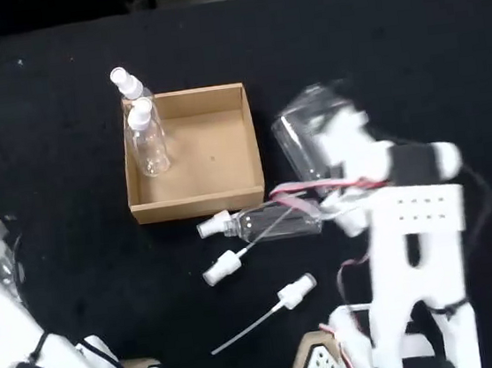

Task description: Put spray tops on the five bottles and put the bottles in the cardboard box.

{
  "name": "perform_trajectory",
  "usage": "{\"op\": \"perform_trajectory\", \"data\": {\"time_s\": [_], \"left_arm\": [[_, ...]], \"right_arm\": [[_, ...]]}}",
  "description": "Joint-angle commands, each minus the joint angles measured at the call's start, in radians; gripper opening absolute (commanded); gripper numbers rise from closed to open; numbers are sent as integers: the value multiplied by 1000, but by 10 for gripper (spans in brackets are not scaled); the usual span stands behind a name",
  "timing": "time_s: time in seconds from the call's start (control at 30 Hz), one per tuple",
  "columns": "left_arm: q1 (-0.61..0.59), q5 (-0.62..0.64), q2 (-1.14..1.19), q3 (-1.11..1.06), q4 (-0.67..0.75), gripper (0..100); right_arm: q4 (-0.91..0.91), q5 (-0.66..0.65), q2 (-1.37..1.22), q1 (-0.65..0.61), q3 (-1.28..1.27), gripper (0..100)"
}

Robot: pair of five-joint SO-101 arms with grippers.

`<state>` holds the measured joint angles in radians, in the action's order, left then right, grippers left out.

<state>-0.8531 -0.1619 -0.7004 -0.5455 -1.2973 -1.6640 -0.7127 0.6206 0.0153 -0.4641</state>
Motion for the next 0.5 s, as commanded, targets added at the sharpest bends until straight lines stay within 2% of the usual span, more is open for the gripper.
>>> {"op": "perform_trajectory", "data": {"time_s": [0.0, 0.13, 0.23, 0.33, 0.47], "left_arm": [[-13, 109, -11, -234, 178, 202], [-15, 258, -12, -415, 334, 204], [-42, 315, -12, -484, 379, 223], [-77, 318, -12, -486, 345, 295], [-107, 247, -12, -443, 298, 298]], "right_arm": [[18, -17, 45, -270, -38, 214], [20, -23, 45, -423, -77, 213], [61, -18, 45, -497, -111, 213], [118, -18, 45, -539, -160, 213], [155, -18, 45, -577, -214, 212]]}}
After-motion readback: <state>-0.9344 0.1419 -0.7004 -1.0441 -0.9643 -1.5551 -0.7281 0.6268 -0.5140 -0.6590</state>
